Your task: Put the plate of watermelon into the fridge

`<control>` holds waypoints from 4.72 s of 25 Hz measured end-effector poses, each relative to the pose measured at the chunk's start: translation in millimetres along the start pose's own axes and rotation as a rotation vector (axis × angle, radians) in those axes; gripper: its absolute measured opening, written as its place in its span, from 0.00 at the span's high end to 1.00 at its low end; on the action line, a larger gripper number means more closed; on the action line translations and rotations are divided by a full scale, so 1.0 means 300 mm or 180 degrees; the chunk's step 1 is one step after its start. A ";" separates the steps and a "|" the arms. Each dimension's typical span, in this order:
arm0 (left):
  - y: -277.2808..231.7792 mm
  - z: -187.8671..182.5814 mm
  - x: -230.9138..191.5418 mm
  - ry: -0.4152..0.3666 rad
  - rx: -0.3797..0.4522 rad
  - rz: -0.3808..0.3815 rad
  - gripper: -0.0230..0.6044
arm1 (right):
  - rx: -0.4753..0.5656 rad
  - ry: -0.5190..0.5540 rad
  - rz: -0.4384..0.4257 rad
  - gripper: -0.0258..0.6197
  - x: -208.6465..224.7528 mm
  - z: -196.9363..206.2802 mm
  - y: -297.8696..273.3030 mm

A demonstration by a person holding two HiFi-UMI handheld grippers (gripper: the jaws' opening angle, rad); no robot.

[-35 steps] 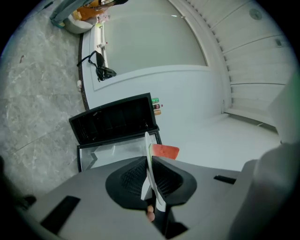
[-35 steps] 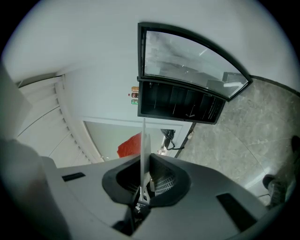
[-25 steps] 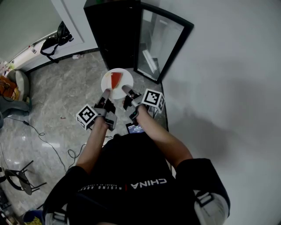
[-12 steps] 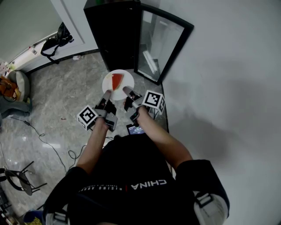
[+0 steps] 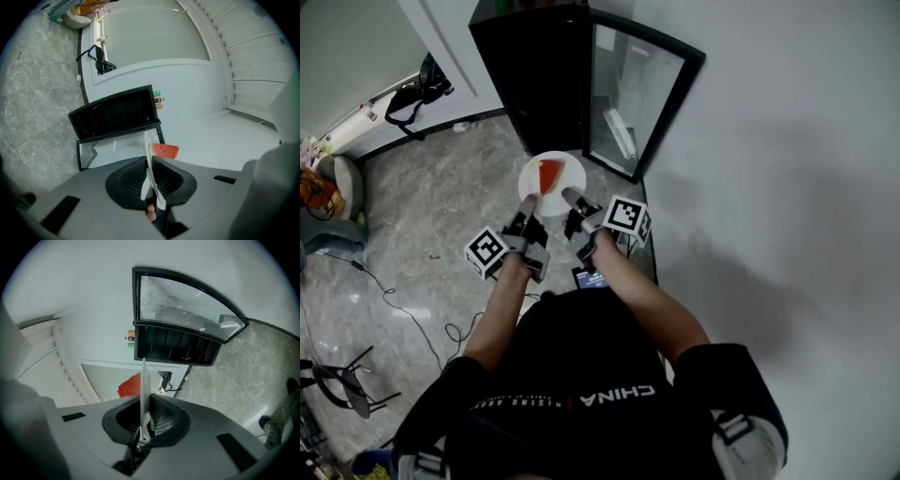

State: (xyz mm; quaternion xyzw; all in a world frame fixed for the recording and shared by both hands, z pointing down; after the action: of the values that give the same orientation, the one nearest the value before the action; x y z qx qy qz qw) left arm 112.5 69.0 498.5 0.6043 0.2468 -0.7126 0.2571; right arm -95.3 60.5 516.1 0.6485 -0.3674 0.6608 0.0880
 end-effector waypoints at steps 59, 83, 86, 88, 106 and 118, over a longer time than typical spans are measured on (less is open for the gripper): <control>-0.050 -0.030 -0.184 -0.0175 -0.0860 0.0387 0.90 | 0.0601 -0.0042 -0.0270 0.91 0.194 0.054 -0.017; -0.022 0.004 -0.087 -0.0425 -0.0590 0.0332 0.90 | 0.0360 0.0022 -0.0420 0.91 0.145 0.024 0.017; -0.021 -0.007 -0.094 -0.0387 -0.0624 0.0419 0.90 | 0.0415 0.0018 -0.0451 0.91 0.142 0.038 0.016; -0.022 -0.015 -0.091 -0.0372 -0.0642 0.0475 0.90 | 0.0445 0.0052 -0.0463 0.91 0.132 0.040 0.017; -0.023 -0.026 -0.087 -0.0295 -0.0707 0.0520 0.90 | 0.0515 0.0096 -0.0443 0.91 0.112 0.052 0.026; -0.042 -0.018 -0.128 -0.0253 -0.0761 0.0427 0.90 | 0.0481 -0.0010 -0.0380 0.91 0.158 0.036 0.004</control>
State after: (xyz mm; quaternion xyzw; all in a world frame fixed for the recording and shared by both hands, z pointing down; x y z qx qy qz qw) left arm 113.4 84.8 536.2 0.5558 0.2787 -0.6826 0.3839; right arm -94.2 36.0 558.2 0.6750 -0.2774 0.6793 0.0776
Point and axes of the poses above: the fingertips, and each gripper's own axes: y backward along the fingers, x to its right, z out of its underside, the point moved 10 cm from there along y, backward along the fingers, and after that the axes turned 9 degrees about z, right-handed, at the moved point
